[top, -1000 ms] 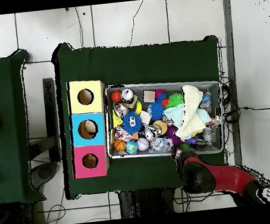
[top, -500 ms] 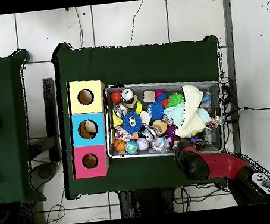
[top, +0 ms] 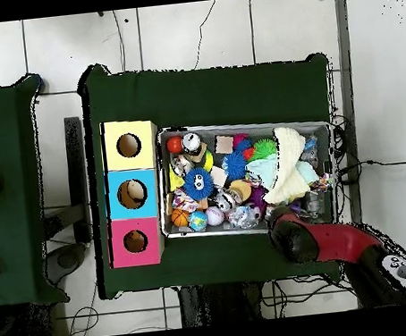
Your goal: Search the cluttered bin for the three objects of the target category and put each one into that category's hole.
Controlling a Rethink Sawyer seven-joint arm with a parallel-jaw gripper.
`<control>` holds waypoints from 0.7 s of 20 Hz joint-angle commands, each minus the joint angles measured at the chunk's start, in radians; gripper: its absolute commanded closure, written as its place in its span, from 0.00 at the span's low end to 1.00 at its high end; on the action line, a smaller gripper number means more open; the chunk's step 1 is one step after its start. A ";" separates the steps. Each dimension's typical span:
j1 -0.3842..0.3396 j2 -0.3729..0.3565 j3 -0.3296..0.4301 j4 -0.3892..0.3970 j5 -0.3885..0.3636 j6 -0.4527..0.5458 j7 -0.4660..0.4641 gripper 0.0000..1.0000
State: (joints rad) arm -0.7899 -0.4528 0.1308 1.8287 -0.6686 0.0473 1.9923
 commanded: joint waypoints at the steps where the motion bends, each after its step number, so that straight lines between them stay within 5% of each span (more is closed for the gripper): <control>1: -0.028 -0.056 0.118 -0.185 -0.030 0.128 -0.102 1.00; 14: -0.029 -0.194 0.178 -0.165 0.045 0.344 -0.113 1.00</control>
State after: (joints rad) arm -0.8225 -0.5546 0.1935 1.8131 -0.6670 0.2579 1.9923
